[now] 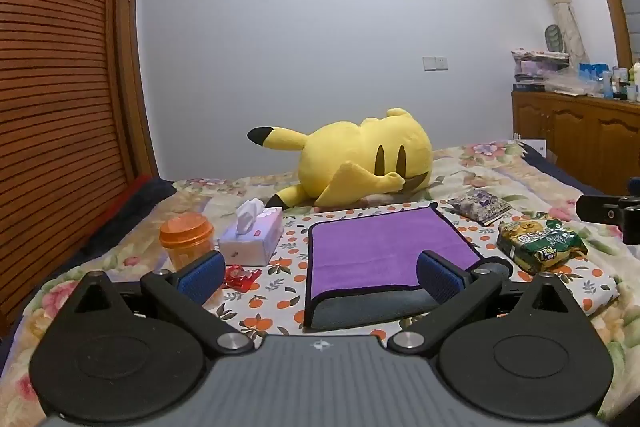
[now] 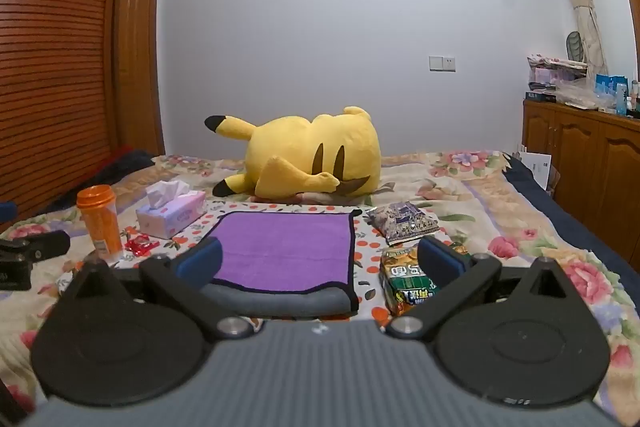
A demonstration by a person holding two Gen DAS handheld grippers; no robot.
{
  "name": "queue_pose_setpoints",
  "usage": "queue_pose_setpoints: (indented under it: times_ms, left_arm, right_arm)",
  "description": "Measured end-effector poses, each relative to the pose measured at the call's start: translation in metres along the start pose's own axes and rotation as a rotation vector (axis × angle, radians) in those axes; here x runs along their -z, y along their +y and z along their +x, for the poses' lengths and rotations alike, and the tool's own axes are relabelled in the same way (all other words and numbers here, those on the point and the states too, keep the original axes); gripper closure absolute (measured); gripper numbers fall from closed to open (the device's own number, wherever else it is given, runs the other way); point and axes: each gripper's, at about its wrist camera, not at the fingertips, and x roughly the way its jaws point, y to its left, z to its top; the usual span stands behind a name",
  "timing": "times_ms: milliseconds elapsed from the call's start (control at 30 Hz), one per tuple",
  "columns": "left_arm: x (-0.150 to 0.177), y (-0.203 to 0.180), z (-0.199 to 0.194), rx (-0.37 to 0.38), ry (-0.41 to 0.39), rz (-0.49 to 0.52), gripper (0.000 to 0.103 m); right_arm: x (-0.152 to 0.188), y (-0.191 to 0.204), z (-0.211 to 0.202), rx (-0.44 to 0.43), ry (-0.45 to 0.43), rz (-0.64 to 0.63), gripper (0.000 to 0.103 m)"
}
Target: Fold towel
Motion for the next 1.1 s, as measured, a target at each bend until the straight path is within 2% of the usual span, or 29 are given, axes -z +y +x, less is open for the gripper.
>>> queue_pose_setpoints:
  times_ms: [100, 1100]
  left_arm:
    - [0.0007, 0.0087, -0.0003, 0.005, 0.005, -0.032, 0.0]
    - [0.0004, 0.0014, 0.0006, -0.015, -0.001, -0.007, 0.0]
  right_arm:
    - [0.0005, 0.0, -0.0006, 0.0, -0.008, -0.001, 0.0]
    - [0.0005, -0.0019, -0.0008, 0.0, -0.012, 0.005, 0.0]
